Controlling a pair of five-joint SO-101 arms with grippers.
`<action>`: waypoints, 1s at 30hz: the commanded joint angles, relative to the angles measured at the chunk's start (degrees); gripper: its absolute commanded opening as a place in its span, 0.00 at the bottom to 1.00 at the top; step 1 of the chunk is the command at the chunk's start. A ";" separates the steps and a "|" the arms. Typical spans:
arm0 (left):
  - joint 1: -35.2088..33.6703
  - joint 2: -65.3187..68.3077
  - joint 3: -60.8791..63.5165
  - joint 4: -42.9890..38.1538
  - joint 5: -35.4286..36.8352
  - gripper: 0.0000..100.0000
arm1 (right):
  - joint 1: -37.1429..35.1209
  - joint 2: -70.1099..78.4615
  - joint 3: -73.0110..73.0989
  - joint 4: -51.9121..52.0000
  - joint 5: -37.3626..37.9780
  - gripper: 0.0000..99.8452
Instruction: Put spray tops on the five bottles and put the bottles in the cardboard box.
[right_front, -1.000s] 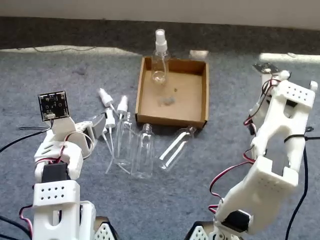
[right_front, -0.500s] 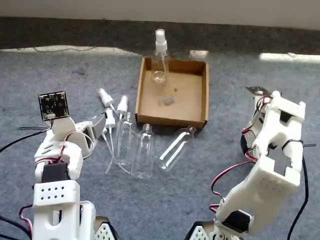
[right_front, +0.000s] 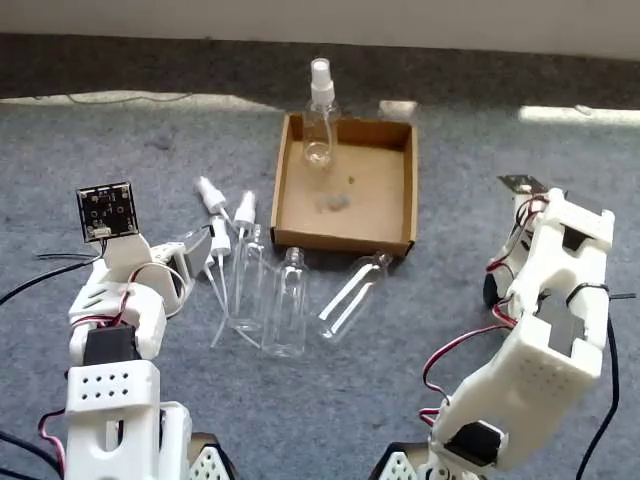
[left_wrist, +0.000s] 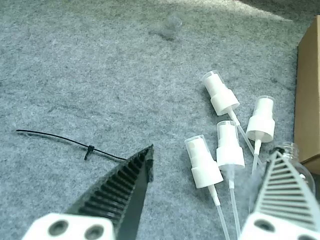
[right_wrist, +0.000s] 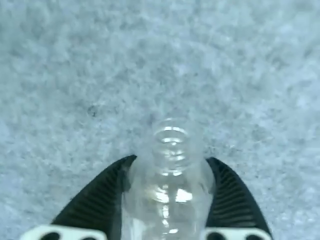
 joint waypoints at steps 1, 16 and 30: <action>-0.84 -1.01 -0.75 0.18 0.18 0.31 | 0.13 -2.51 0.13 0.22 -0.44 0.00; -2.77 23.96 -30.55 22.42 -4.22 0.25 | -5.05 -28.88 9.19 -1.54 -1.41 0.00; -0.31 68.70 -60.79 26.73 5.71 0.25 | -16.92 -61.14 42.86 -19.65 -10.90 0.00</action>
